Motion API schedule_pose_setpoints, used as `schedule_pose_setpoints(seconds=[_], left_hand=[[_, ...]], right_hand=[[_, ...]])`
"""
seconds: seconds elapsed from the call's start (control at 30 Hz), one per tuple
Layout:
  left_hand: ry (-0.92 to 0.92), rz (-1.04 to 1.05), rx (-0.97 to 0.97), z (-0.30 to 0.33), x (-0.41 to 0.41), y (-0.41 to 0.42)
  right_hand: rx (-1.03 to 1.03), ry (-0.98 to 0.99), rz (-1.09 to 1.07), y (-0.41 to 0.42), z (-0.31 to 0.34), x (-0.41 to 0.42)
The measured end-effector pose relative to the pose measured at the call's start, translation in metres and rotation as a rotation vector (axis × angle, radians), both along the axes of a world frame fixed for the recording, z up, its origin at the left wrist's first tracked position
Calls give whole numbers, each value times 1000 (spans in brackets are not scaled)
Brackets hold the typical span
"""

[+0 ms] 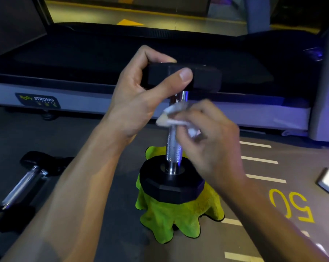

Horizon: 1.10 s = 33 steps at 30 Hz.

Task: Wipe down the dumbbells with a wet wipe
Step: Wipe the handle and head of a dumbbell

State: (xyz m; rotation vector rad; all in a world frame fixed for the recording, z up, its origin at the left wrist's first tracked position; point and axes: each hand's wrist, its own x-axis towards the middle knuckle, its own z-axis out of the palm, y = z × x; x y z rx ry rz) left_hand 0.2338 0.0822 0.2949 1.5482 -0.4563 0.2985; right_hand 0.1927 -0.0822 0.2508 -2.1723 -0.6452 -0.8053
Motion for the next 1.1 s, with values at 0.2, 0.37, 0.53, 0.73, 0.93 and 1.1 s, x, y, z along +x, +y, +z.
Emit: schedule_pose_setpoints(seconds=[0.2,0.37,0.53,0.73,0.93,1.1], left_hand=[[4,13,-5,-2,0,0],[0,12,2,1,0,-2],[-4,22,-3,1,-1,-4],[27,32,-33,-1,1,-1],[54,25,-47,-3,0,7],[43,36,-43,-3,2,9]], right_hand=[[-76,162,113,-10,-9,-18],[-24,14,-86,0,-4,-6],[-127,83,-24,-5,-25,-25],[-140,76,-102,3,-13,-13],[-216,45,-62,5,-8,-16],[-176,95,-42,5,-11,-15]])
